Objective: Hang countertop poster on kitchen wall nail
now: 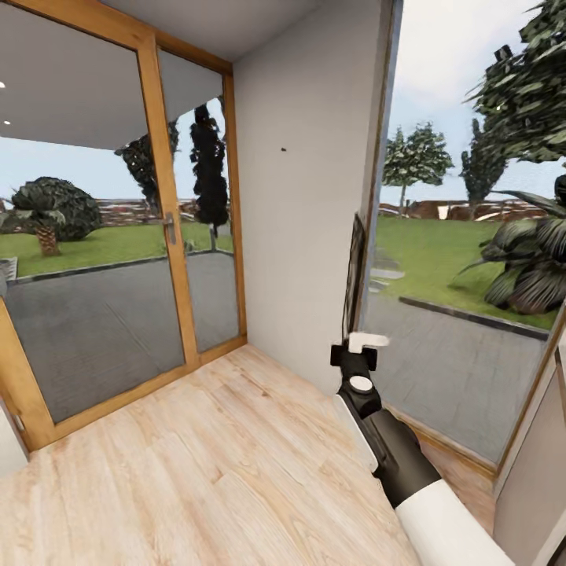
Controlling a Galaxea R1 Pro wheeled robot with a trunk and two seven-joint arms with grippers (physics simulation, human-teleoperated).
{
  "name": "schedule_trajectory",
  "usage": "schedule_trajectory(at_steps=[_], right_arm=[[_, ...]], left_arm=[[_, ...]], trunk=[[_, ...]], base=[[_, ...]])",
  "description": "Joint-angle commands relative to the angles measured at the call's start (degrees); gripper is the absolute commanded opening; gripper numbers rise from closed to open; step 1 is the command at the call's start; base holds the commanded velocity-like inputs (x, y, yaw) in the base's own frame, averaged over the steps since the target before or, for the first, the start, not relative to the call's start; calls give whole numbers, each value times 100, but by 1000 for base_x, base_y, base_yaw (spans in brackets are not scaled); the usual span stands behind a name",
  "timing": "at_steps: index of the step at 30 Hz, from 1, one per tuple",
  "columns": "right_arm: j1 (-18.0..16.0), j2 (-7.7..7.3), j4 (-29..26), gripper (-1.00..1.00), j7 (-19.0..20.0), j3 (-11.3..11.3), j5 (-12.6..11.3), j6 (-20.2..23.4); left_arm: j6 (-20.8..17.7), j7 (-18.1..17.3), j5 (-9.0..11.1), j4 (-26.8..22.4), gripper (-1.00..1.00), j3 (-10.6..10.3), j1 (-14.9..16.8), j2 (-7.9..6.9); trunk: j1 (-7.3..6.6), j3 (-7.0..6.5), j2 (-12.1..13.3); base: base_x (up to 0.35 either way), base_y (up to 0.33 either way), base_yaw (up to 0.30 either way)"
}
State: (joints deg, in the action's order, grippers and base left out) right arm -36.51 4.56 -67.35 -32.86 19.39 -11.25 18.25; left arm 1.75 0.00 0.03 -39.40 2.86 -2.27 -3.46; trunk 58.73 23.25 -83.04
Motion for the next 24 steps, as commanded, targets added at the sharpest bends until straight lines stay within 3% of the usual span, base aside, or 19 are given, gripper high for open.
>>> schedule_trajectory(at_steps=[1, 2, 3, 6, 9, 10, 12, 13, 14, 15, 21, 24], right_arm=[[79, -87, -10, -100, 492, -154, -66, 18], [242, -250, -41, -100, 1324, -456, -102, 15], [293, -305, -60, -100, 1610, -552, -110, 14], [679, -704, -299, -100, 3391, -929, -128, 12], [978, -870, -550, -100, 3734, -976, -133, 12], [1266, -1015, -781, -100, 4009, -991, -137, 12], [1498, -1170, -953, -100, 4503, -1001, -134, 7], [1599, -1263, -1024, -100, 4927, -1015, -131, 6], [1690, -1383, -1078, -100, 5584, -1134, -127, 9], [1727, -1432, -1088, -100, 5999, -1286, -124, 11], [1905, -1507, -1064, -100, 7408, -1974, -97, 22], [1966, -1527, -1024, -100, 7709, -2213, -81, 18]], left_arm=[[9, 0, -1, -7, 100, 4, -2, 0], [11, 0, -2, -7, 100, 4, -2, 1], [13, 0, -2, -7, 100, 4, -2, 2], [13, 0, -3, -7, 100, 4, -2, 3], [15, 0, -3, -7, 100, 4, -2, 3], [20, -2, -3, -5, 100, 4, -2, 2], [43, -4, -3, 0, 100, 4, -2, 0], [73, -6, -3, 9, 100, 4, -2, 0], [121, -10, -3, 22, 100, 4, -2, -2], [144, -13, -3, 27, 100, 4, -2, -3], [178, -32, 1, 36, 100, 4, -2, -4], [180, -40, 9, 37, 100, 4, -2, 0]], trunk=[[0, 5, -4], [0, 5, -4], [0, 5, -4], [0, 5, -4], [0, 5, -4], [0, 5, -4], [0, 5, -4], [0, 5, -4], [0, 5, -4], [0, 5, -4], [0, 5, -4], [0, 5, -4]], base=[[0, 0, 0], [0, 0, 0], [0, 0, 0], [0, 0, 0], [0, 0, 0], [0, 0, 0], [0, 0, 0], [0, 0, 0], [0, 0, 0], [0, 0, 0], [0, 0, 0], [0, 0, 0]])
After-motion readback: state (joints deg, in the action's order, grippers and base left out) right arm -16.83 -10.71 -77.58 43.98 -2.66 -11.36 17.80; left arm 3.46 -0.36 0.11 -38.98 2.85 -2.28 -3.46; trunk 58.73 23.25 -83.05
